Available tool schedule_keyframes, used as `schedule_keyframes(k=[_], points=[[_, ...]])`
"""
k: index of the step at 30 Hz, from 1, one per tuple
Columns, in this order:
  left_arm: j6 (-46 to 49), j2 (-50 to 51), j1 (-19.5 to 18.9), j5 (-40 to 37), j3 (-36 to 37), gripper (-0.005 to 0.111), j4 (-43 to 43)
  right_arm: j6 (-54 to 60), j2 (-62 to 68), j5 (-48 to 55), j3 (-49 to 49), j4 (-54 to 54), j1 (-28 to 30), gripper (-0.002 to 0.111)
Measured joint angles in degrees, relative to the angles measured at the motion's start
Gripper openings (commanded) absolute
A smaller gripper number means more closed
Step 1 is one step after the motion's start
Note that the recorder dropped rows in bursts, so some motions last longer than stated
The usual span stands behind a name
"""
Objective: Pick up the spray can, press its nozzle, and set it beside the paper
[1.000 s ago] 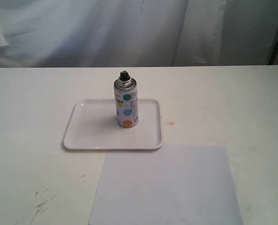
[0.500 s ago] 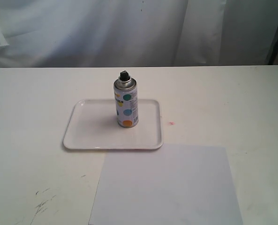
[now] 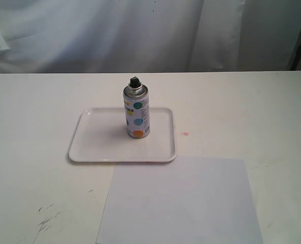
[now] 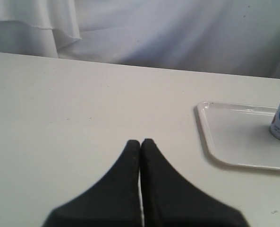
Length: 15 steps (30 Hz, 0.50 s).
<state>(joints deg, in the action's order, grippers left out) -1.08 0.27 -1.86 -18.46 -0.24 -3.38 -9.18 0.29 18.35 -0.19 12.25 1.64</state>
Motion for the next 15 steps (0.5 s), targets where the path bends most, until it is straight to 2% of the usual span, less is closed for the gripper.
schedule_keyframes(k=[15], points=[[0.0,0.0,0.4,0.0,0.0,0.000,0.3,3.4,0.0,0.7,0.0,-0.4,0.0,0.000]])
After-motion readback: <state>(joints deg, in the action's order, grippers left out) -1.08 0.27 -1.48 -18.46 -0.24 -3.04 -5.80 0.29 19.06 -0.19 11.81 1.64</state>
